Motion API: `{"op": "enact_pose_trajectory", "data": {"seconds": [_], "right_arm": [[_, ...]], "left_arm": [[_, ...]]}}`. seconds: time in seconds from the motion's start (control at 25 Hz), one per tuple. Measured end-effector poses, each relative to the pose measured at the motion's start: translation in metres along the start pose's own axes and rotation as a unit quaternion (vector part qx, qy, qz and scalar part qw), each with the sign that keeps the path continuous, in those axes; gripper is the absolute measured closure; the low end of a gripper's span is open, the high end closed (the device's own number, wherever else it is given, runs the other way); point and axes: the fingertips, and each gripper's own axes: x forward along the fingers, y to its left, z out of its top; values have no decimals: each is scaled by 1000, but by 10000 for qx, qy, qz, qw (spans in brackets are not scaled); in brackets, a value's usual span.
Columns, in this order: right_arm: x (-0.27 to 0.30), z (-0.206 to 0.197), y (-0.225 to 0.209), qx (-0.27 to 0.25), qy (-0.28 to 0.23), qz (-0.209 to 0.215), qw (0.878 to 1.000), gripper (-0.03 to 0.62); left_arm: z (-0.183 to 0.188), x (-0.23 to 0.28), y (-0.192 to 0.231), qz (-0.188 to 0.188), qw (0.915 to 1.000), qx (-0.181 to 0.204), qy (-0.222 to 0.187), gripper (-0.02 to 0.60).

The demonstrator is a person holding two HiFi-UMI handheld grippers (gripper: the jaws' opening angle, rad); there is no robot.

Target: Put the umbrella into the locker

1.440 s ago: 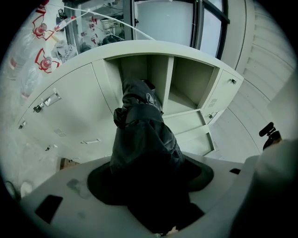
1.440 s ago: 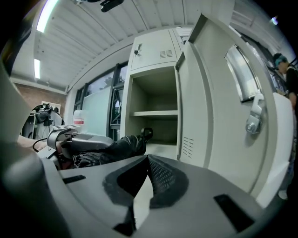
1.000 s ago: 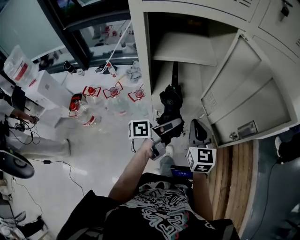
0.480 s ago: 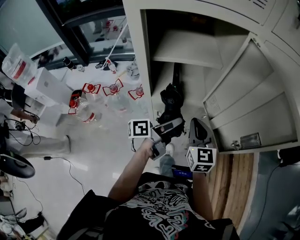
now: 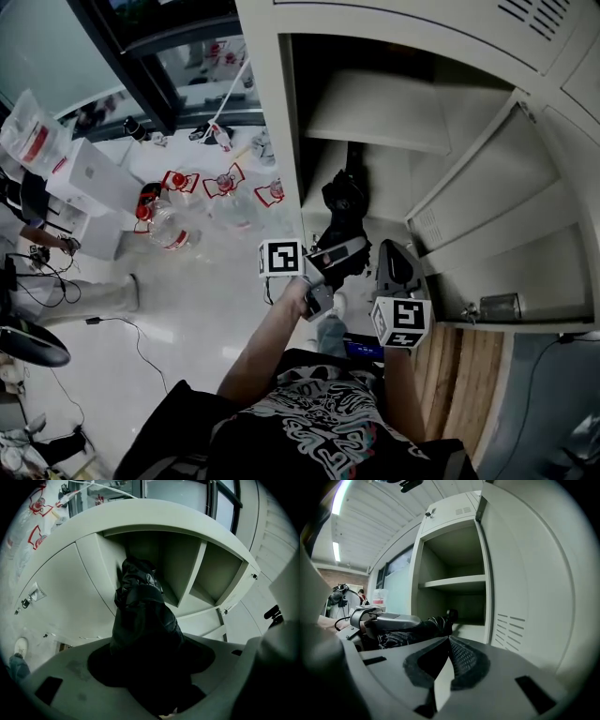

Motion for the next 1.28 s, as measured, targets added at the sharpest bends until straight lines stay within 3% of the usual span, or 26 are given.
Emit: {"op": "enact_pose_trajectory", "data": {"seconds": [0.6,1.12,1.28], "right_arm": [[30,4,-9,20,85,15,10000,592],[39,-1,-3,66,134,222,9996,592],[36,2,-1,103,56,238,9996,592]], "left_arm": [[42,20,24,235,9989,-364,-179,281],[52,29,26,-83,9988,-418,-220,278],[50,25,37,220,9988,-365,-244,233]]}}
